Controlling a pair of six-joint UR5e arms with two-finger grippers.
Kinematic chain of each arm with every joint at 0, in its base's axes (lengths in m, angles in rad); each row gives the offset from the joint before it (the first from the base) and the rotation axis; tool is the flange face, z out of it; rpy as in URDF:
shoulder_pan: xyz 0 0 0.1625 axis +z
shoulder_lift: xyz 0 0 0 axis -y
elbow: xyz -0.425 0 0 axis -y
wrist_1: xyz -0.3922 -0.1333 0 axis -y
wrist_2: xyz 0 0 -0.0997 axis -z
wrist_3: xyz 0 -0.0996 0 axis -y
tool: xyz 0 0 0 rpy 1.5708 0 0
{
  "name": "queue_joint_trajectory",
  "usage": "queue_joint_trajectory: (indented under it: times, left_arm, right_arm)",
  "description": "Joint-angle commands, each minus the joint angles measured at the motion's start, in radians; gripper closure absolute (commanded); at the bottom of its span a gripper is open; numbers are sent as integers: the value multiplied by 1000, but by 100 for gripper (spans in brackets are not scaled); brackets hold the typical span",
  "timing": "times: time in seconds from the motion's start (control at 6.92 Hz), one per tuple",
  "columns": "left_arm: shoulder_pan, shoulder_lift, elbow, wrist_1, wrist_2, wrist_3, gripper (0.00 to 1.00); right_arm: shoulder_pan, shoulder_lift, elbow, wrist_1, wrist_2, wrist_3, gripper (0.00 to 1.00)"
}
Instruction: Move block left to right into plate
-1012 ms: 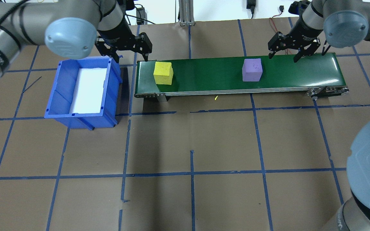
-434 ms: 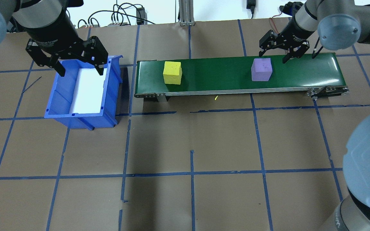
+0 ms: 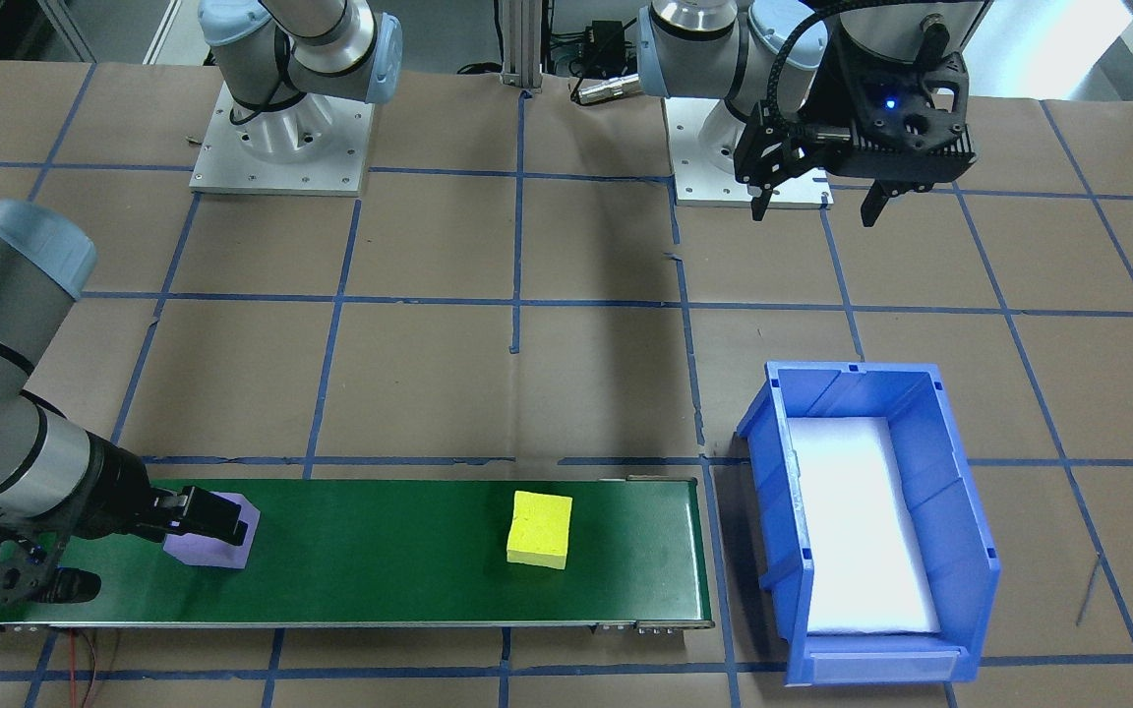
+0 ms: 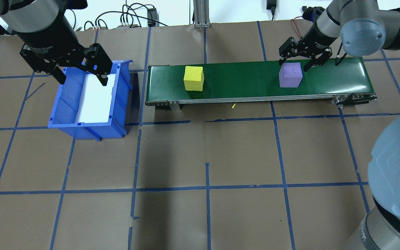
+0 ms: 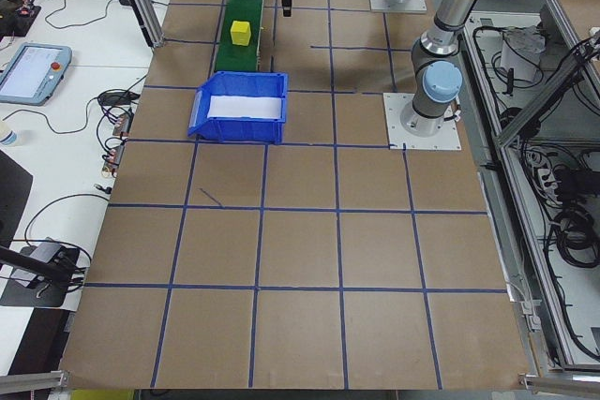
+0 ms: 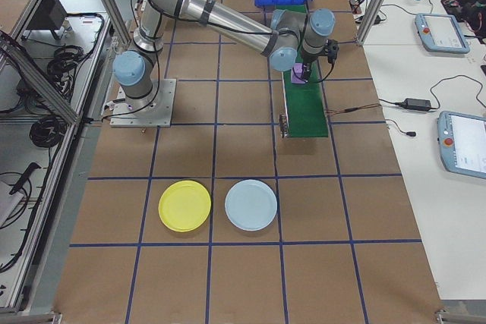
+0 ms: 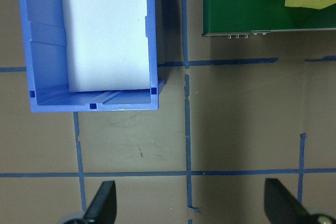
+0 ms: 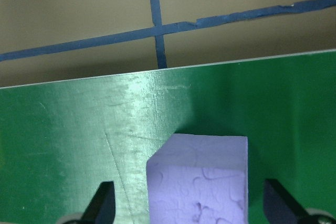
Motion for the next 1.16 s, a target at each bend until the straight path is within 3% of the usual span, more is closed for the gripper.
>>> queue_joint_trajectory:
  times: [0.0, 0.14, 0.43, 0.72, 1.01]
  left_arm:
    - [39, 6, 0, 22, 0, 37, 0]
    - [35, 10, -3, 20, 0, 27, 0]
    - [36, 12, -11, 23, -1, 28, 0]
    - [38, 12, -11, 23, -3, 30, 0]
    - [33, 11, -12, 25, -4, 28, 0]
  right_arm:
    - [-1, 23, 8, 0, -25, -43, 0]
    - [-3, 31, 10, 0, -76, -60, 0]
    - [-3, 35, 11, 0, -94, -83, 3]
    - [-7, 28, 3, 2, -192, -89, 49]
    - [-48, 12, -9, 2, -276, -119, 68]
